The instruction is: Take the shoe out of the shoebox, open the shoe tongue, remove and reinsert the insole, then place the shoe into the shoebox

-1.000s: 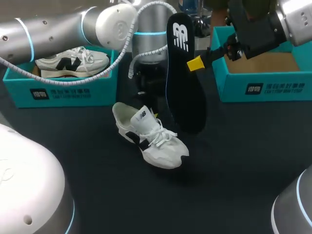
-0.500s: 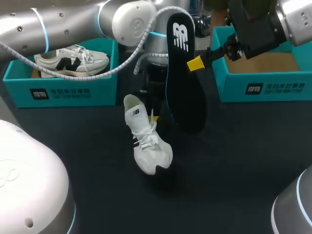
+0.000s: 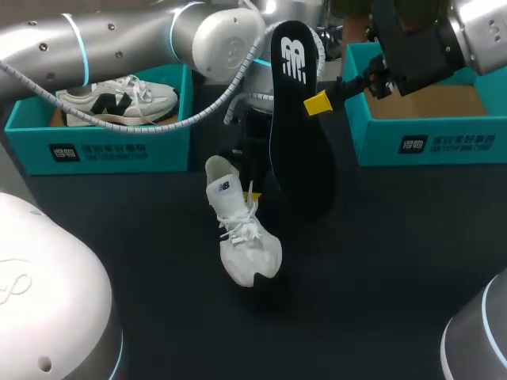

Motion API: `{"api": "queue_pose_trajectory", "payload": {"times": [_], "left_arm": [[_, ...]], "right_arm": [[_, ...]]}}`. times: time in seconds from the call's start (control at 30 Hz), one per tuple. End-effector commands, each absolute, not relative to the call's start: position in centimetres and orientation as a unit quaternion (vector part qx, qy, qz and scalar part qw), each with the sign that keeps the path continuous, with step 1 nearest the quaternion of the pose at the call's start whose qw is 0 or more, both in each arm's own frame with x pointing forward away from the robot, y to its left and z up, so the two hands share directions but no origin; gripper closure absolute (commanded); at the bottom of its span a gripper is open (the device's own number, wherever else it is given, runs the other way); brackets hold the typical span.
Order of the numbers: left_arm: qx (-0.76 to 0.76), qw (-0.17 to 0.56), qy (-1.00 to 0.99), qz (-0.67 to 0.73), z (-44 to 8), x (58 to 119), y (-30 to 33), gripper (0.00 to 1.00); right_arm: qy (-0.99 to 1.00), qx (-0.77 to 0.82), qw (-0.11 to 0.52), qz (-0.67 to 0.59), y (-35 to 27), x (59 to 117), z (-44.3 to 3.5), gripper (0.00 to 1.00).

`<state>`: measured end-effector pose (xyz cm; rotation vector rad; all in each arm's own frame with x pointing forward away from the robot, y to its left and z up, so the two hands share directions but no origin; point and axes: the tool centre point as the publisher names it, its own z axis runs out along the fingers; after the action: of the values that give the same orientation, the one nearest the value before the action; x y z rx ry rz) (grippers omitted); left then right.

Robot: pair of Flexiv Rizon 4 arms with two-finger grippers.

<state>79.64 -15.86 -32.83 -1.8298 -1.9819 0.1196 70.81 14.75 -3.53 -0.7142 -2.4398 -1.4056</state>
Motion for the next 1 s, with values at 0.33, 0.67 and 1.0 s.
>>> {"api": "queue_pose_trajectory", "payload": {"times": [0.33, 0.67, 1.0], "left_arm": [[-0.695, 0.219, -0.685, 0.013, -32.6, 80.1, -17.2, 1.0], [-0.702, 0.23, -0.674, 0.003, -34.4, 80.9, -19.4, 1.0], [-0.702, 0.244, -0.669, 0.001, -36.5, 80.3, -20.1, 1.0]], "right_arm": [[-0.835, -0.245, 0.119, -0.479, 15.0, 71.0, -3.5, 1.0], [-0.835, -0.245, 0.119, -0.479, 15.0, 71.0, -3.5, 1.0], [-0.835, -0.245, 0.119, -0.479, 15.0, 71.0, -3.5, 1.0]]}}
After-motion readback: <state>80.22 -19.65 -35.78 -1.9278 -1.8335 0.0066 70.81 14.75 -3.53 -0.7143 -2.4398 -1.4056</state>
